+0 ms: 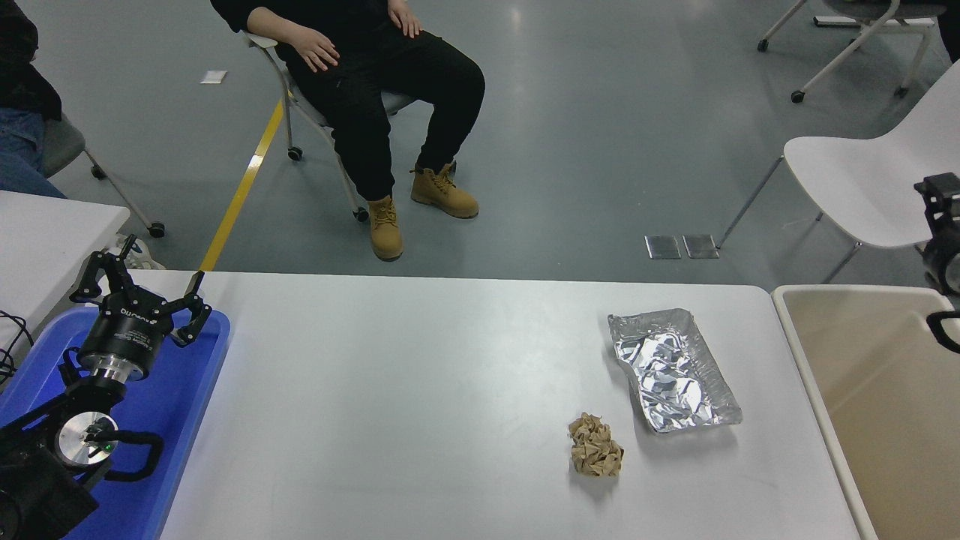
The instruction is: Clean the table surface
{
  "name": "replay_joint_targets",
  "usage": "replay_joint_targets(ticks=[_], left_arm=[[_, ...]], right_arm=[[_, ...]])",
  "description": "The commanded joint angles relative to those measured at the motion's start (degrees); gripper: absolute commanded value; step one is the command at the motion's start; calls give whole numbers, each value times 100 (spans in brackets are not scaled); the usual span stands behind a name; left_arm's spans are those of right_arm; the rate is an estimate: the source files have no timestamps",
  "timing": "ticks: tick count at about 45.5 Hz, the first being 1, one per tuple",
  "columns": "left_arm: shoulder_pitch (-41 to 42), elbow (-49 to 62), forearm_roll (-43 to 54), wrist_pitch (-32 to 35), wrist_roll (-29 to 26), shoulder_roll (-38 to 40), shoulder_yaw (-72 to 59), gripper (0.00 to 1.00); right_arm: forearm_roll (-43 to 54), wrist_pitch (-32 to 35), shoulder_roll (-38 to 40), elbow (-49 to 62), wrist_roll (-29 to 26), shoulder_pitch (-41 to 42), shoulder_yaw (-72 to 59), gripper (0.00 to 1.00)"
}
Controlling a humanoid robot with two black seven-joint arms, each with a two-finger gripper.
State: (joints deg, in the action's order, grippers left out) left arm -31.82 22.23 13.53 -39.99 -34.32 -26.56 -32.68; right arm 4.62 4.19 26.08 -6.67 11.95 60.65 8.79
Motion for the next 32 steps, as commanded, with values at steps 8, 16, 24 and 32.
replay_joint_targets(ticks=[8, 16, 24, 32], left_arm=[[0, 0, 0, 0, -5, -7, -1, 100], [0, 0, 0, 0, -5, 1, -1, 100], [0, 0, 0, 0, -5, -7, -1, 100], [0, 0, 0, 0, -5, 1, -1, 100]], right_arm=[[-41, 11, -6, -1503, 26, -8, 2372, 97], [-41, 47, -59, -2119, 79, -518, 3216, 97], [-41, 55, -235, -2172, 272, -905, 3586, 97], [-41, 55, -367, -2163, 369, -1388, 3911, 97]])
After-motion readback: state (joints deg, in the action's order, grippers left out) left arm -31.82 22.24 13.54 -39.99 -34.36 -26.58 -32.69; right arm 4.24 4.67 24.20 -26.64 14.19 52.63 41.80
